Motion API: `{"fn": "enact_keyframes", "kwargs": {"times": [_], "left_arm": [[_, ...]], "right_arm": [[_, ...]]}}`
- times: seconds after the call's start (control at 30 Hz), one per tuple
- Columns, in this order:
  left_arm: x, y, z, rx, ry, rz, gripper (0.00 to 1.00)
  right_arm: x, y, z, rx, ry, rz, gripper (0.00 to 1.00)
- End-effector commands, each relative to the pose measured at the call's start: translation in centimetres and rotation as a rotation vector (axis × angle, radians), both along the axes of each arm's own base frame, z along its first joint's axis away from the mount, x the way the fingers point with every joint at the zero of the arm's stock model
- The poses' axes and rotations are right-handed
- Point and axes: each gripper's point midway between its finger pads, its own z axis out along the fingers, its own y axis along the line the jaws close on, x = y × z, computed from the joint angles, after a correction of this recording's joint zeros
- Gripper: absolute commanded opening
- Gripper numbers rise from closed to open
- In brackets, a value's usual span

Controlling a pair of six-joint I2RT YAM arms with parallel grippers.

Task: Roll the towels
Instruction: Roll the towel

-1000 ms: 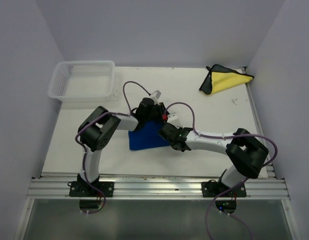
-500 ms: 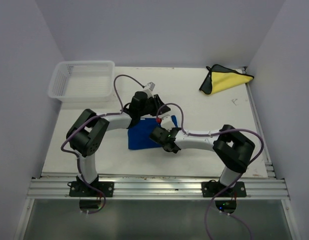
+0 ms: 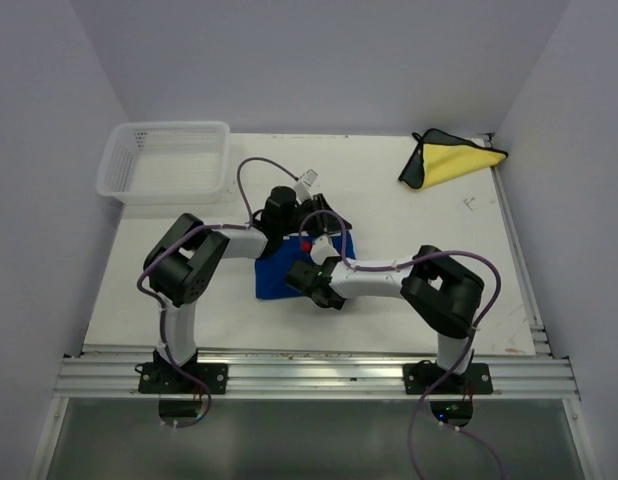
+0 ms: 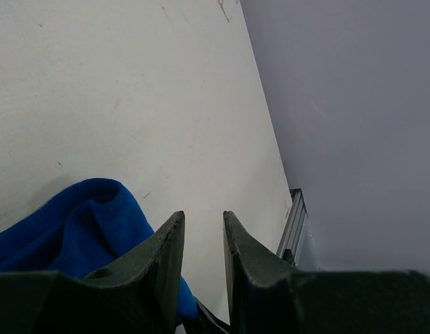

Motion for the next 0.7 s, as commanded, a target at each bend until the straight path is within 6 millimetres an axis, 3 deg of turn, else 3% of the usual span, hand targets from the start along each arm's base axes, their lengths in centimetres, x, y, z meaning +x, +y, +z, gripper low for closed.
{"fn": "enact_keyframes", "kwargs": {"times": [0.0, 0.27, 0.47, 0.53, 0.67], "left_arm": [[-1.7, -1.6, 0.8, -0.051, -0.020, -0.084, 0.33], [-2.2, -1.1, -3.7, 0.077, 0.030, -0.074, 0.32], [-1.7, -1.1, -5.5, 0.126, 0.026, -0.075, 0.33], [-1.7, -1.2, -5.5, 0.120, 0.031, -0.077, 0.33], [-1.9, -2.1, -3.2, 0.039, -0.002, -0.113, 0.33]], "right_arm": [[0.7, 0.1, 1.0, -0.040, -0.046, -0.020, 0.00], [0.9, 0.6, 0.6, -0.084, -0.035, -0.020, 0.00], [0.9, 1.0, 0.1, -0.084, -0.019, -0.018, 0.00], [0.8, 1.0, 0.0, -0.086, -0.014, -0.015, 0.00], [0.8, 1.2, -0.3, -0.084, -0.009, -0.015, 0.00]]}}
